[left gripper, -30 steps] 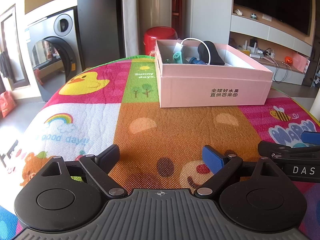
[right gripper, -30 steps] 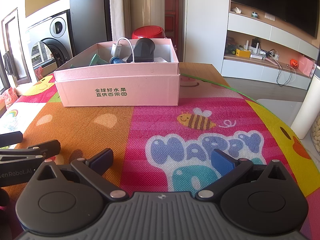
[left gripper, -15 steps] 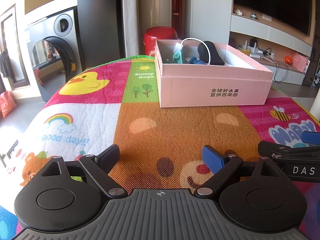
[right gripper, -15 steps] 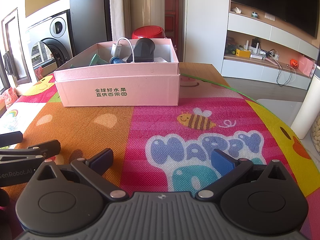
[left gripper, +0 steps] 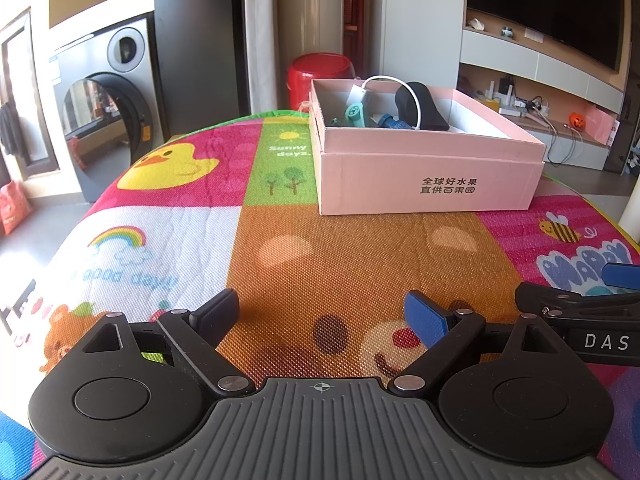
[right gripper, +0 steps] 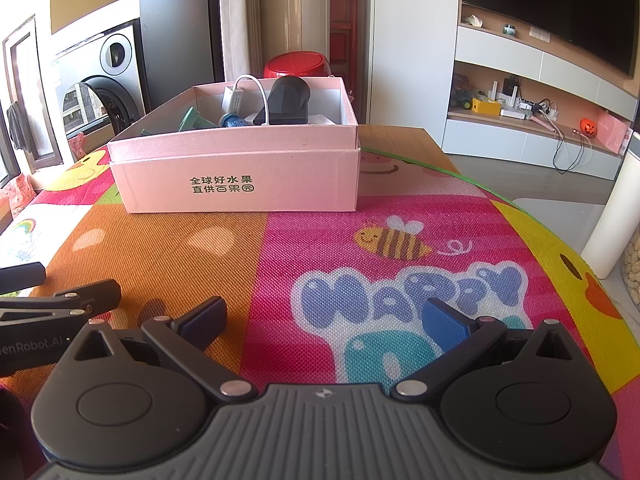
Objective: Organize rigid objects
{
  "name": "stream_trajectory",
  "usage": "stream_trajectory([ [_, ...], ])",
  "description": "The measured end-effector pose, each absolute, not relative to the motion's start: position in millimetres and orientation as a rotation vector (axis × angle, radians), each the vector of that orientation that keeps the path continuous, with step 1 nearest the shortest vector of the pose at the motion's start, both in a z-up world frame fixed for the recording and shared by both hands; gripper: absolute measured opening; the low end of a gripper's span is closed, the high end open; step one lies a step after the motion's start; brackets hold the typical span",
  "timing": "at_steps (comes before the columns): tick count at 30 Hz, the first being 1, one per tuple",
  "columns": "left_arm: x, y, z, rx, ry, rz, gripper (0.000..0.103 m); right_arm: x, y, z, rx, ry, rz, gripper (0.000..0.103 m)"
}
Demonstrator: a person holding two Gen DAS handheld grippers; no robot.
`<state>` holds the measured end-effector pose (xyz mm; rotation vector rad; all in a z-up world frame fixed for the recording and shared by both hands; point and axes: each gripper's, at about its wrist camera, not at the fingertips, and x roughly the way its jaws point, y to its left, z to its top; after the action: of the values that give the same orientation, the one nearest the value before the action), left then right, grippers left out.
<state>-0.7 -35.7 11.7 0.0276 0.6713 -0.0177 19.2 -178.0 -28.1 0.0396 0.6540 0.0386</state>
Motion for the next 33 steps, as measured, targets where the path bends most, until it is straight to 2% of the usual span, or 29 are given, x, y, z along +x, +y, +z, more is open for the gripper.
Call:
stream_trajectory([
  [28, -2.9, -37.3, 12.3, 0.037, 0.669, -0.012, 0.093, 19.5, -177.9, -28.2, 0.040, 0.654, 0.039, 0.103],
  [33, -5.0, -40.4, 13.4, 0.042, 0.669, -0.004, 0.089, 19.4, -177.9, -28.2, 0.040, 0.654, 0.039, 0.103],
])
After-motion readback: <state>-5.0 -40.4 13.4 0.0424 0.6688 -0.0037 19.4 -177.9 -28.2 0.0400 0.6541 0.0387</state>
